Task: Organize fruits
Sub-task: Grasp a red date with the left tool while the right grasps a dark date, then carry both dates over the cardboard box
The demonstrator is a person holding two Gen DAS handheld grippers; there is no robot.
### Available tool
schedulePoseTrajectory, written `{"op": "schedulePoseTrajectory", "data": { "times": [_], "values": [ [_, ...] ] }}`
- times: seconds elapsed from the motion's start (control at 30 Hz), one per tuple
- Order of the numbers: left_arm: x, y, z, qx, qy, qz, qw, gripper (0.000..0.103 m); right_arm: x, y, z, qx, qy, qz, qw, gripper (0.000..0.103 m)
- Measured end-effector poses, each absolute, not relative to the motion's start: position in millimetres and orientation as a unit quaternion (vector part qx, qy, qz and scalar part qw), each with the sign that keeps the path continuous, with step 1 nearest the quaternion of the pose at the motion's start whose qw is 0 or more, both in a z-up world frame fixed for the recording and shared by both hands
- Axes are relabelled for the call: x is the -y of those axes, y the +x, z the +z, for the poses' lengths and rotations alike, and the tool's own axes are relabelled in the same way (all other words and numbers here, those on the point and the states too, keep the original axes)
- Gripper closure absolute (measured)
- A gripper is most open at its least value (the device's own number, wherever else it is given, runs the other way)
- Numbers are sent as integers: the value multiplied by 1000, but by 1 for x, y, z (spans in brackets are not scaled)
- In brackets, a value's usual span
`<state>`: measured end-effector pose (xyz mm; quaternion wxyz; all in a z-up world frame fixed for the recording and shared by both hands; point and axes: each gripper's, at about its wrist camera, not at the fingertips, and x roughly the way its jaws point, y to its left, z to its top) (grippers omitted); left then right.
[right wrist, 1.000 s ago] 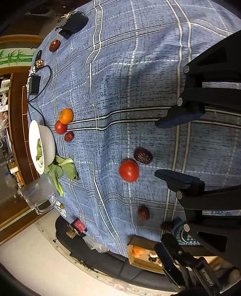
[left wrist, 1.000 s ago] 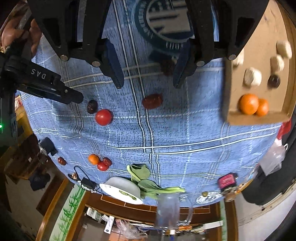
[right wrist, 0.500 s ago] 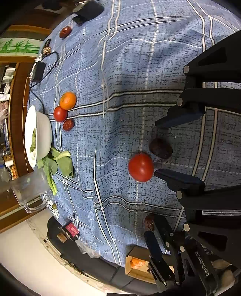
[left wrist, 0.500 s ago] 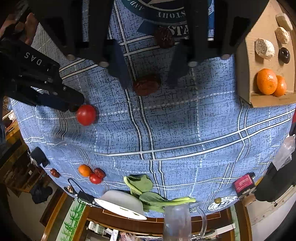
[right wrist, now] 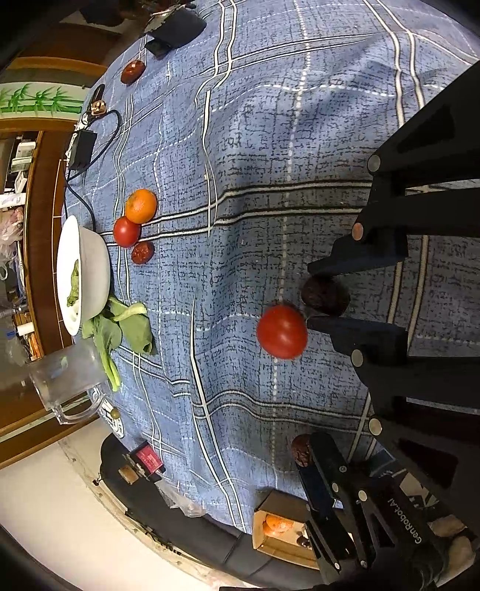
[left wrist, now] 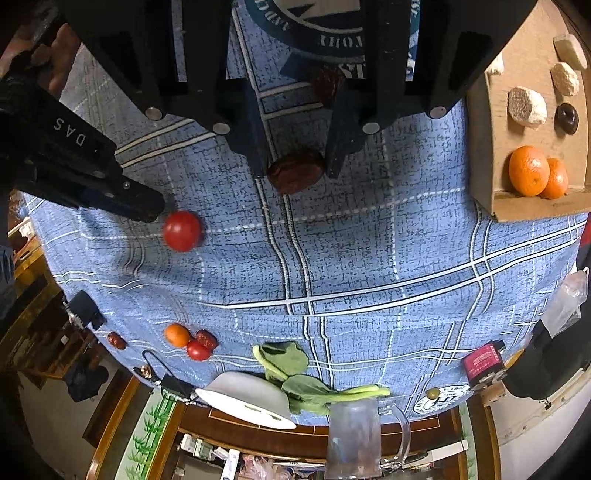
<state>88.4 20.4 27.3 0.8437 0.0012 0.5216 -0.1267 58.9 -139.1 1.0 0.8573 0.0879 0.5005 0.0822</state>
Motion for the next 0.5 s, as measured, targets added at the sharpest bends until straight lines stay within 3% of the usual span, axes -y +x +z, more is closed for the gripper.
{"op": "schedulePoseTrajectory", "data": {
  "times": [0.5],
  "values": [
    [-37, 51, 56, -504, -15, -110, 856, 73, 126, 26, 27, -488, 95, 104, 862, 79]
  ]
}}
